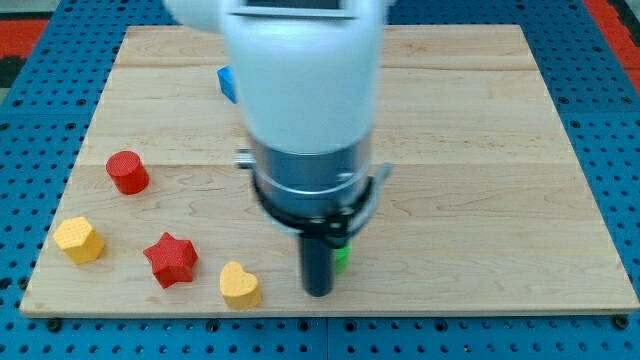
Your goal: Move the yellow heart closer to the red star
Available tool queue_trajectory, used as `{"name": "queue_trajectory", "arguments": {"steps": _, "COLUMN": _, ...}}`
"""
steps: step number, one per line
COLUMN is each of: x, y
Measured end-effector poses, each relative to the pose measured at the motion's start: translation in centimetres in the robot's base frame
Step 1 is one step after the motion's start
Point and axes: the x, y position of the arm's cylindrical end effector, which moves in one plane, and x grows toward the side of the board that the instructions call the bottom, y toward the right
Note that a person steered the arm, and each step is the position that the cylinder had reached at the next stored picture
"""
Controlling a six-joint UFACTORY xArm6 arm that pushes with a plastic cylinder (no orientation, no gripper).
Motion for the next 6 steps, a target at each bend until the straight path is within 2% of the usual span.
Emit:
{"name": "queue_trajectory", "arguments": {"steps": 1, "x": -1.5, "y": 2.9}}
{"name": "queue_trajectory", "arguments": {"steps": 2, "x": -5.1, "y": 1.5}}
{"name": "queue_trajectory", "arguments": {"steps": 3, "x": -5.0, "y": 1.2}}
{"name": "queue_trajectory", "arguments": {"steps": 4, "x": -0.3, "y": 2.5}}
{"name": "queue_trajectory", "arguments": {"steps": 5, "x": 2.4, "y": 1.3}}
{"name": "queue_trajectory", "arguments": {"steps": 6, "x": 2.4, "y": -5.8}}
